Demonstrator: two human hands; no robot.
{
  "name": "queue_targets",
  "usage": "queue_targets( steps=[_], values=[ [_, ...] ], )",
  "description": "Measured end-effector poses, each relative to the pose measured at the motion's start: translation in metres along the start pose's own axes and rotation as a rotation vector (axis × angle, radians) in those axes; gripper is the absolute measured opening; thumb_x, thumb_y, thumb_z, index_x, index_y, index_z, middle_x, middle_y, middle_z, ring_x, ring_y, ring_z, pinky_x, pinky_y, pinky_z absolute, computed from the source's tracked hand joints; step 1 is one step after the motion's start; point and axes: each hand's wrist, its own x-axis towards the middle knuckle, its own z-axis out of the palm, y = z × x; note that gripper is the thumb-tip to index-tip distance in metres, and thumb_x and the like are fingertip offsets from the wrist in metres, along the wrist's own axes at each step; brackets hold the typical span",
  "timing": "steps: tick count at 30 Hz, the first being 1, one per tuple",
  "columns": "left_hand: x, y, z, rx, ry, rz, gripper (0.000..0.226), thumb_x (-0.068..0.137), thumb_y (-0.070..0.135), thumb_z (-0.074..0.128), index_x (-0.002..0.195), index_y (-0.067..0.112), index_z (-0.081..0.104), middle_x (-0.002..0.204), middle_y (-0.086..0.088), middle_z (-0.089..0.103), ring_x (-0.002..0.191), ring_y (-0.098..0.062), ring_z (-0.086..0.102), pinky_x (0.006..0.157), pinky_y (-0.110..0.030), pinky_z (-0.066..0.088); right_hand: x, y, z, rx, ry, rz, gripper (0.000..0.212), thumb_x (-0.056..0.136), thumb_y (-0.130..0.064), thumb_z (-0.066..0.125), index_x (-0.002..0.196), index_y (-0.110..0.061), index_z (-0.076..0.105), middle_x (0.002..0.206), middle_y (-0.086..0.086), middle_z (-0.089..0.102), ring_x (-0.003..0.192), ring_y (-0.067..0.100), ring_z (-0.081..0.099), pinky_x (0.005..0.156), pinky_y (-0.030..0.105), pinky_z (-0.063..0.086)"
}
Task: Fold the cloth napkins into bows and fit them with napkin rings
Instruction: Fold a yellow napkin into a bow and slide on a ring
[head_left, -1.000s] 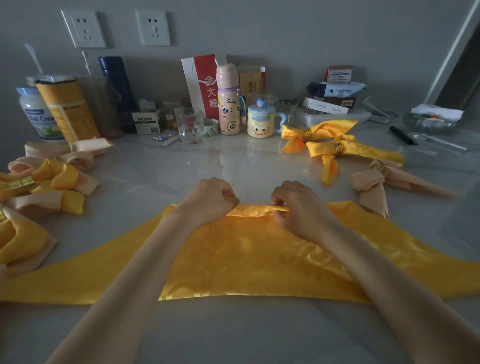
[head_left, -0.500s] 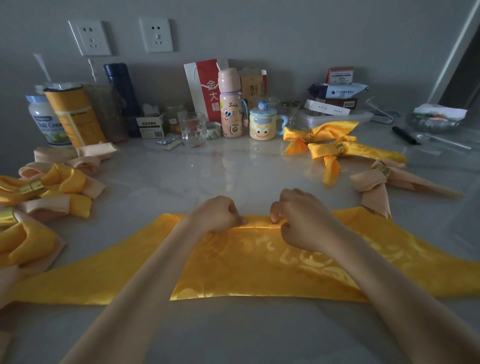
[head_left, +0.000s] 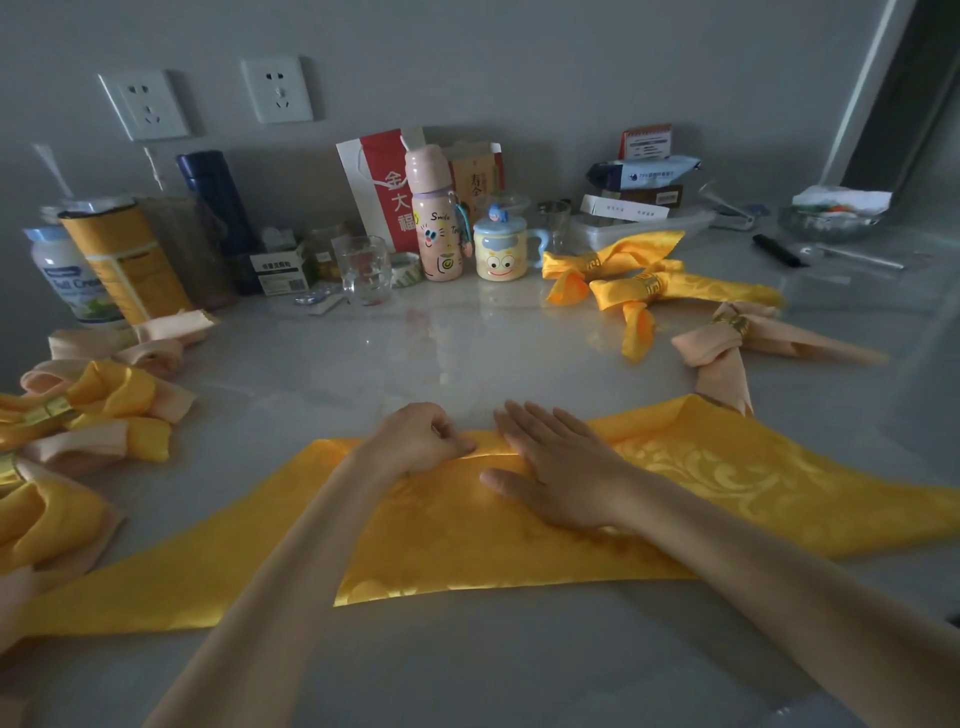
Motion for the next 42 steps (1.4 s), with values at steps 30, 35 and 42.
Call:
queue_targets(
  steps=[30, 35, 42],
  values=[
    [-0.027, 0.008, -0.007, 0.360, -0.154, 0.112, 0.041, 0.095, 0.042, 0.049, 0.111, 0.006, 0.061, 0.115, -0.009, 0.061, 0.105, -0.024, 0.056, 0.082, -0.029, 0.042, -0.047, -0.007, -0.023, -0.150, 0.255, 0.121, 0.030, 0.081, 0.000, 0.045, 0.103, -0.018, 0.053, 0.103, -0.001, 0.046, 0.102, 0.019, 0.044, 0.089, 0.030, 0.030],
    [-0.030, 0.007, 0.000, 0.294, -0.135, 0.100, 0.042, 0.095, 0.043, 0.048, 0.114, 0.005, 0.056, 0.118, -0.012, 0.058, 0.109, -0.028, 0.054, 0.086, -0.032, 0.042, -0.015, -0.034, -0.022, -0.060, 0.364, 0.137, 0.026, 0.096, -0.013, 0.039, 0.116, -0.014, 0.056, 0.121, 0.005, 0.055, 0.112, 0.023, 0.052, 0.095, 0.033, 0.034],
    [-0.033, -0.012, 0.012, 0.213, 0.051, 0.124, 0.021, 0.094, 0.039, 0.050, 0.089, 0.019, 0.049, 0.105, -0.008, 0.058, 0.101, -0.030, 0.055, 0.085, -0.038, 0.046, -0.001, -0.038, 0.003, 0.090, 0.109, 0.201, 0.049, 0.102, -0.042, 0.016, 0.148, -0.028, 0.020, 0.159, 0.005, 0.006, 0.146, 0.019, 0.003, 0.117, 0.042, -0.001]
  ],
)
